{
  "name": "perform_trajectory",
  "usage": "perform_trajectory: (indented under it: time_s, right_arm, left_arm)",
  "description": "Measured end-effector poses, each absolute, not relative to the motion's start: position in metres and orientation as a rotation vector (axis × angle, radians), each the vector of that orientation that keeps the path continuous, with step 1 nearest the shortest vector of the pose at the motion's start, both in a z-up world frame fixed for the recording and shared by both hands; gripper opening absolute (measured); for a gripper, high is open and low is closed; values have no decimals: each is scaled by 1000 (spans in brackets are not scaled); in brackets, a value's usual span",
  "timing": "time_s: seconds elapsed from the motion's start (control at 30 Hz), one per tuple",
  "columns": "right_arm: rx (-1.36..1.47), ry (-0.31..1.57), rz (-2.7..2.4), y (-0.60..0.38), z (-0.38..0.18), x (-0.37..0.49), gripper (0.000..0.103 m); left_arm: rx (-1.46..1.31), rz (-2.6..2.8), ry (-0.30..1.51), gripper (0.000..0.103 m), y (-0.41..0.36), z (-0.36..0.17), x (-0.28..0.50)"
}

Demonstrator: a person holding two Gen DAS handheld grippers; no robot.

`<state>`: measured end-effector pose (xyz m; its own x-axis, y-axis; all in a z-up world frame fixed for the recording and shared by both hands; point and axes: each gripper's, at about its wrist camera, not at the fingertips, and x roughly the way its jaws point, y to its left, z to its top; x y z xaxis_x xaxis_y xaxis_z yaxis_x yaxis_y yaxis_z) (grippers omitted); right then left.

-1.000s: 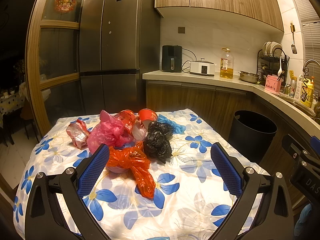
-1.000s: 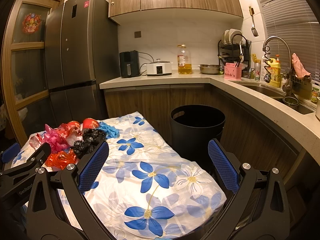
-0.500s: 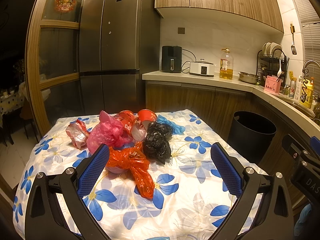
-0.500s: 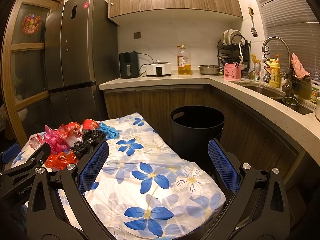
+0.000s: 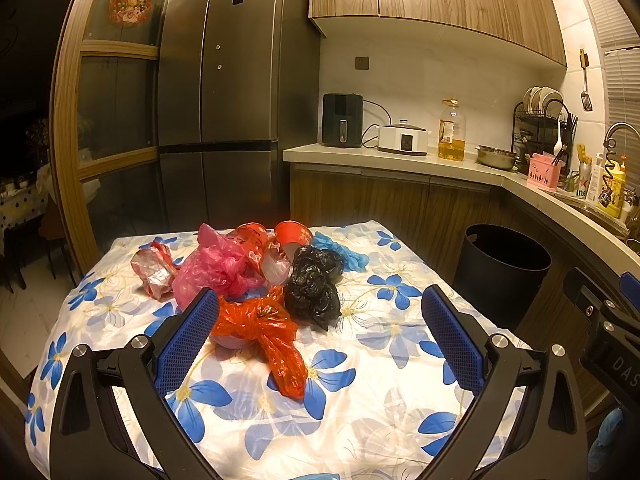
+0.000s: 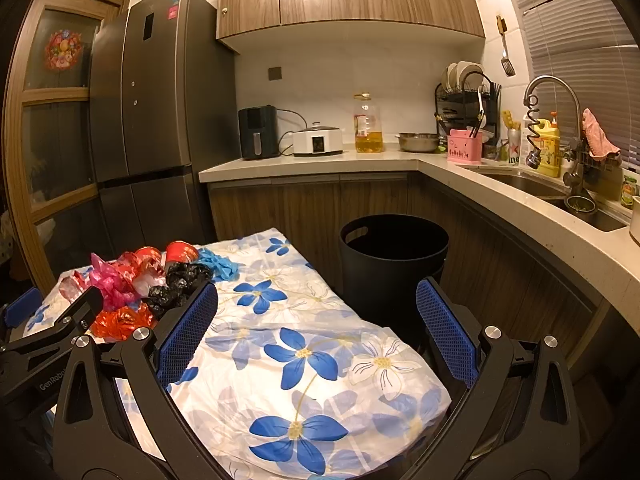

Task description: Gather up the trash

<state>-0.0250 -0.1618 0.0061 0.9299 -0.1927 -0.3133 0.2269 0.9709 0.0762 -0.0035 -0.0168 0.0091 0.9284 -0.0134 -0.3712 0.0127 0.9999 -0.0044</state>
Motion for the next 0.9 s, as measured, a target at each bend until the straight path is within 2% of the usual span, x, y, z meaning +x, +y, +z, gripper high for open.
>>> perform_trajectory:
  time_s: [0.9]
  right_arm:
    - [116,299,-223,-161,8,-20,98]
  left_arm:
    - [-7,-17,378,98,-16,11,-3]
